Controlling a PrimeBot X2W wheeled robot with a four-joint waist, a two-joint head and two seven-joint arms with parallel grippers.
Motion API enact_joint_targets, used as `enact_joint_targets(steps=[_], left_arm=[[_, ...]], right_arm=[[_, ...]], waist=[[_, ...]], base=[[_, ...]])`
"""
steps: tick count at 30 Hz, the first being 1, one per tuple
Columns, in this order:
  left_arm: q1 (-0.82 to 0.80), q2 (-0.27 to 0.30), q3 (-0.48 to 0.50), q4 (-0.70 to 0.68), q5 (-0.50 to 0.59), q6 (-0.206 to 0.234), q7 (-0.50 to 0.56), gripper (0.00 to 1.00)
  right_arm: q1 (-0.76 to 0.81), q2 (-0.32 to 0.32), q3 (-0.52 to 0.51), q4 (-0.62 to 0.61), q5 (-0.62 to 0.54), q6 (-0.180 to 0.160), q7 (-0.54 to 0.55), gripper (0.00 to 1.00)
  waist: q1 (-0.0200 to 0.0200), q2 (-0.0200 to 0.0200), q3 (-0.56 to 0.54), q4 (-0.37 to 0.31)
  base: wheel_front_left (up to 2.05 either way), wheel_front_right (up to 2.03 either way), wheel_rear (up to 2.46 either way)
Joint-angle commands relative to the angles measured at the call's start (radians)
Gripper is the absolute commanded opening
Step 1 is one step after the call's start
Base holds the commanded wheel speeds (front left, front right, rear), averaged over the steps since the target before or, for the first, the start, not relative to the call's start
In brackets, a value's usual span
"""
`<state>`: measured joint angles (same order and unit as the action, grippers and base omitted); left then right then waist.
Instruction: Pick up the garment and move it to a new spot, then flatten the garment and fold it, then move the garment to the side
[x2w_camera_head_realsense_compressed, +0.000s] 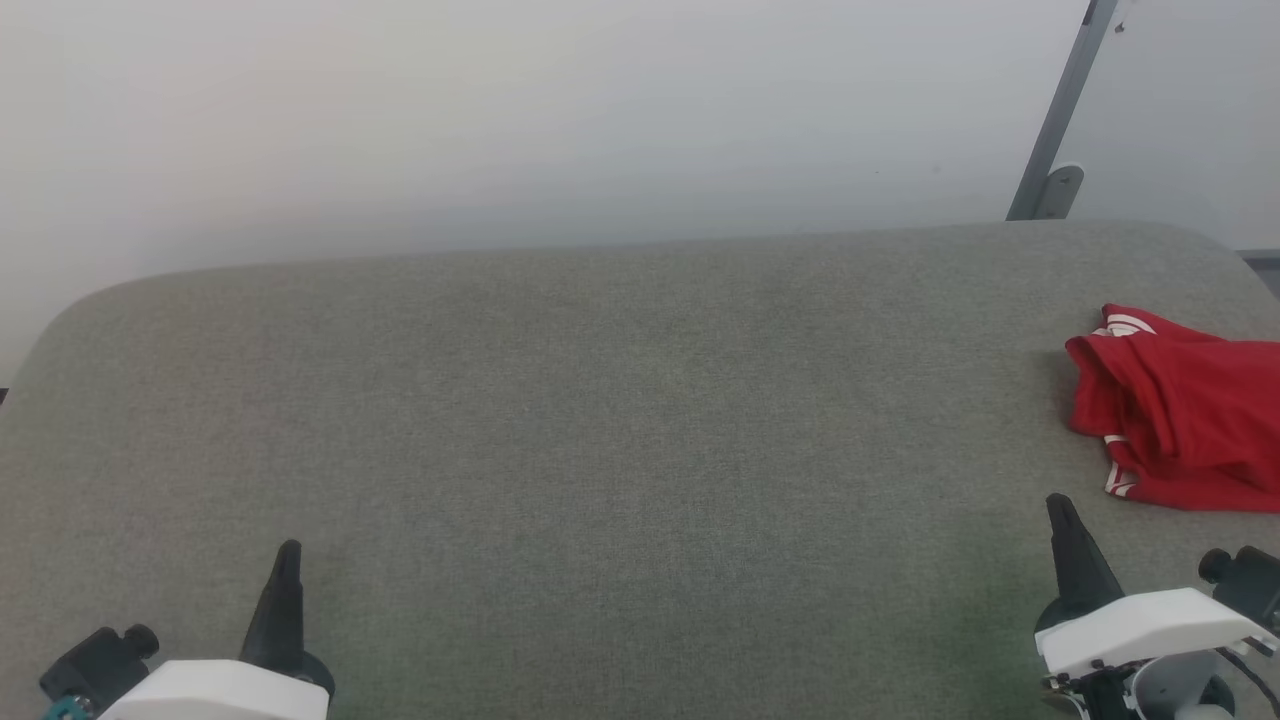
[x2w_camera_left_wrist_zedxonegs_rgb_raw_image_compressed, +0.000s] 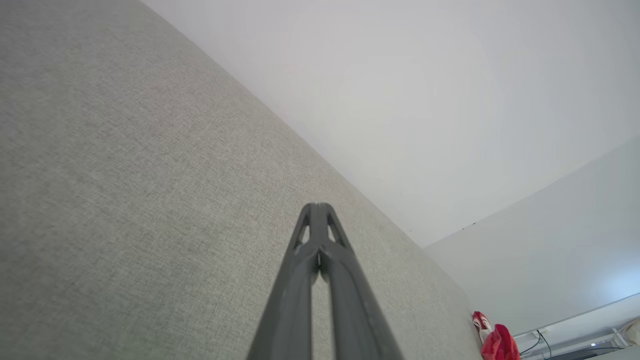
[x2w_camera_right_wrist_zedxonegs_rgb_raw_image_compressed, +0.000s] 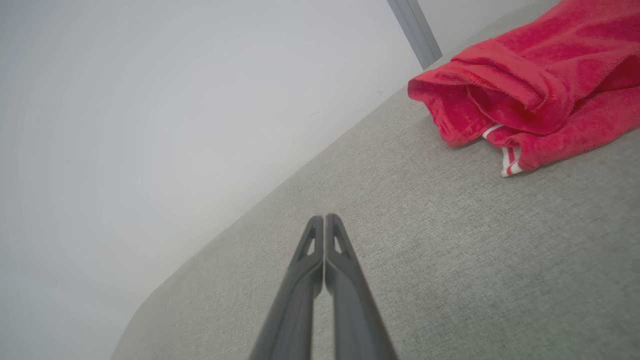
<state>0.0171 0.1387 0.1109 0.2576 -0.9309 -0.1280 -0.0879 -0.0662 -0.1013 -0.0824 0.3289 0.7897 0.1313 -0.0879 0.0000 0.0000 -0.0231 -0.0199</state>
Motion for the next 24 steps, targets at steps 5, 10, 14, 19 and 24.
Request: enact_joint_targets(steps=[5,10,14,19,24], left_arm=[[-0.037,-0.005,0.005,-0.014,-0.085,-0.002,0.025,0.0],[-0.044,-0.013,0.005,-0.015,-0.137,-0.002,0.041,0.0],[-0.052,-0.019,0.005,-0.015,-0.179,-0.002,0.054,0.0],[-0.059,-0.026,0.005,-0.015,-0.226,-0.002,0.068,0.0],[-0.065,-0.031,0.005,-0.015,-0.261,-0.003,0.078,0.0]], right_arm=[[-0.028,0.003,-0.007,-0.024,0.105,0.0,0.026,0.0],[-0.03,0.007,-0.009,-0.03,0.167,0.0,0.042,0.0],[-0.032,0.011,-0.01,-0.034,0.215,0.0,0.054,0.0],[-0.032,0.015,-0.013,-0.038,0.273,0.0,0.068,0.0],[-0.034,0.018,-0.014,-0.043,0.317,0.0,0.079,0.0]], waist=[[0.0,0.0,0.002,0.002],[0.0,0.0,0.004,0.003],[0.0,0.0,0.005,0.004],[0.0,0.0,0.006,0.005],[0.0,0.0,0.008,0.006]], base=[[0.0,0.0,0.0],[0.0,0.0,0.0],[0.0,0.0,0.0],[0.0,0.0,0.0],[0.0,0.0,0.0]])
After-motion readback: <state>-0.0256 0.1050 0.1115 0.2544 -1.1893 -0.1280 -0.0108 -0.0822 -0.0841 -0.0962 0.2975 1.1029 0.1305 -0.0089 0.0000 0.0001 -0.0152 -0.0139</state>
